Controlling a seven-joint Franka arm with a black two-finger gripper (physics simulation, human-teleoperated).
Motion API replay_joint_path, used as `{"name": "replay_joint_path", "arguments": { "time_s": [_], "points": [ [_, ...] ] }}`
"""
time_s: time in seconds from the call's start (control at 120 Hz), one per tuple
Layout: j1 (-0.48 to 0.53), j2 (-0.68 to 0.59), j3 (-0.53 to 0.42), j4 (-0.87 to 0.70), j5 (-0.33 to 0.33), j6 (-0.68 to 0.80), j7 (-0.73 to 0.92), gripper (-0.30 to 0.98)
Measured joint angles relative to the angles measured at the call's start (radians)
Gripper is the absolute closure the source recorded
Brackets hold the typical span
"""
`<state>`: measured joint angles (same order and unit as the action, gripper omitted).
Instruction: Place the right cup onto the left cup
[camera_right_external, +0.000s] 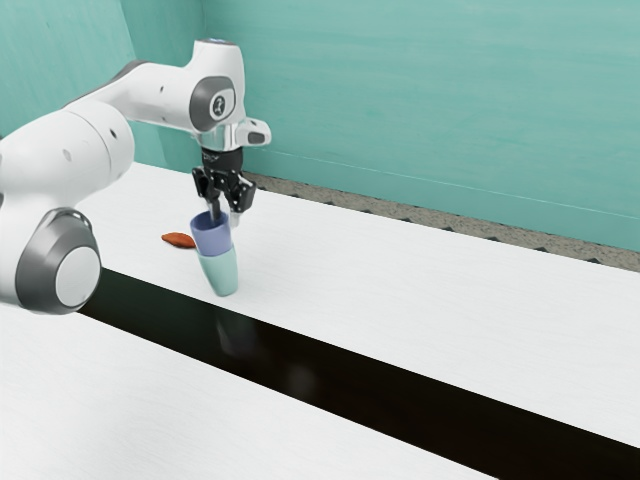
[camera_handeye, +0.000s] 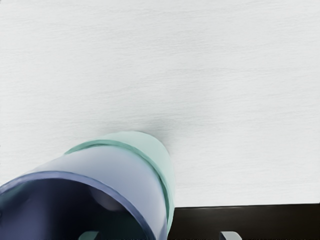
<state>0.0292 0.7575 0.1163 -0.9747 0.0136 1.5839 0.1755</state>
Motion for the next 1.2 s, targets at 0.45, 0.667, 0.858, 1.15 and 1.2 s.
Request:
{"name": "replay_joint_path", "arguments": {
  "time_s": [0.45, 0.667, 0.858, 1.15, 1.2],
  "points": [
    [-0.056, -0.290, 0.016, -0.280, -0.029, -0.004, -0.003, 0.07],
    [-0.165, -0.456, 0.097, -0.511, -0.056, 0.041, -0.003, 0.02],
    [-0.290, -0.580, 0.162, -0.655, -0.061, 0.076, -0.004, 0.01],
    [-0.344, -0.649, 0.172, -0.706, -0.057, 0.093, -0.010, 0.00],
    [-0.345, -0.651, 0.171, -0.703, -0.054, 0.095, -0.012, 0.00]
  ]
}}
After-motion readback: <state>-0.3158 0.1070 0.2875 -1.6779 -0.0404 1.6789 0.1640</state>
